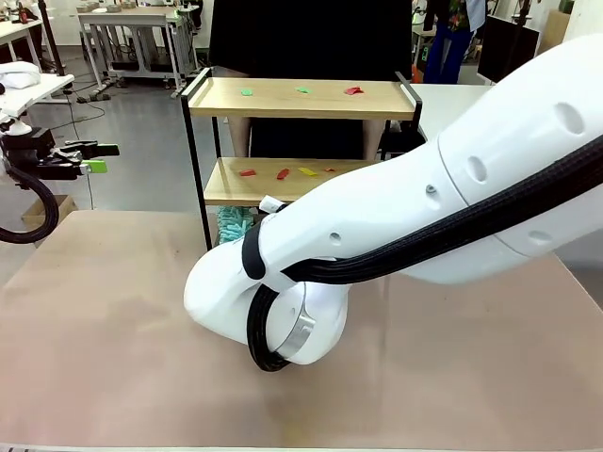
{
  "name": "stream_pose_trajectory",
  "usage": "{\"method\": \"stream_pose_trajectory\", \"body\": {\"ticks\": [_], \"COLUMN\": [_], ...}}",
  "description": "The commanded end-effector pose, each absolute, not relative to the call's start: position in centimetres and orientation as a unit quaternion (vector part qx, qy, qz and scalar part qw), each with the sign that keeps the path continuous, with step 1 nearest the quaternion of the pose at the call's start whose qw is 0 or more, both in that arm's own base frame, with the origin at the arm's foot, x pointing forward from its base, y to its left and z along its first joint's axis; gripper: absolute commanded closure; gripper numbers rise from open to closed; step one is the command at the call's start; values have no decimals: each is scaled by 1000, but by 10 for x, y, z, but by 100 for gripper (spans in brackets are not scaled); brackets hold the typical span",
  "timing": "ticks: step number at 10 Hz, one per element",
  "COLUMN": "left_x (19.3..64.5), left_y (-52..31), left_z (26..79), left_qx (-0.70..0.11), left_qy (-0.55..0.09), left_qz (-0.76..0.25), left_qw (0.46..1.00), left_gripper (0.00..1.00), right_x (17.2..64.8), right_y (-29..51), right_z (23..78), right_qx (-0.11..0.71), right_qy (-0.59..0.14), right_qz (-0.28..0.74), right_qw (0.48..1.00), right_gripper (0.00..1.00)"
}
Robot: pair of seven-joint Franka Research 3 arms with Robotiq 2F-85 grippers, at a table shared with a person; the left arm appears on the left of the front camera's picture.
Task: Clean the shelf.
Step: Clean the specific section of the Shelf indicated by the human with the Duster.
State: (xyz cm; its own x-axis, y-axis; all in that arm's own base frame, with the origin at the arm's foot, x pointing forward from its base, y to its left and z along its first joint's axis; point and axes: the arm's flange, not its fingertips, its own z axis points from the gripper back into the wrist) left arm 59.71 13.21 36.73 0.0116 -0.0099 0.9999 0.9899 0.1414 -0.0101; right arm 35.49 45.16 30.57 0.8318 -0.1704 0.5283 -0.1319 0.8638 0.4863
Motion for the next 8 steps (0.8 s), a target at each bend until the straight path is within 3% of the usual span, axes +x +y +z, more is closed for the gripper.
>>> {"method": "stream_pose_trajectory", "body": {"ticks": [1, 8], "left_x": [595, 595], "left_y": [131, 131], "left_z": [369, 369], "left_qx": [-461, -461], "left_qy": [-530, -530], "left_qz": [-467, -467], "left_qw": [537, 537], "left_gripper": [0, 0], "right_x": [355, 358], "right_y": [450, 423], "right_z": [309, 312], "right_qx": [264, 253], "right_qy": [-289, -292], "right_qz": [-11, -47], "right_qw": [920, 921], "right_gripper": [88, 88]}}
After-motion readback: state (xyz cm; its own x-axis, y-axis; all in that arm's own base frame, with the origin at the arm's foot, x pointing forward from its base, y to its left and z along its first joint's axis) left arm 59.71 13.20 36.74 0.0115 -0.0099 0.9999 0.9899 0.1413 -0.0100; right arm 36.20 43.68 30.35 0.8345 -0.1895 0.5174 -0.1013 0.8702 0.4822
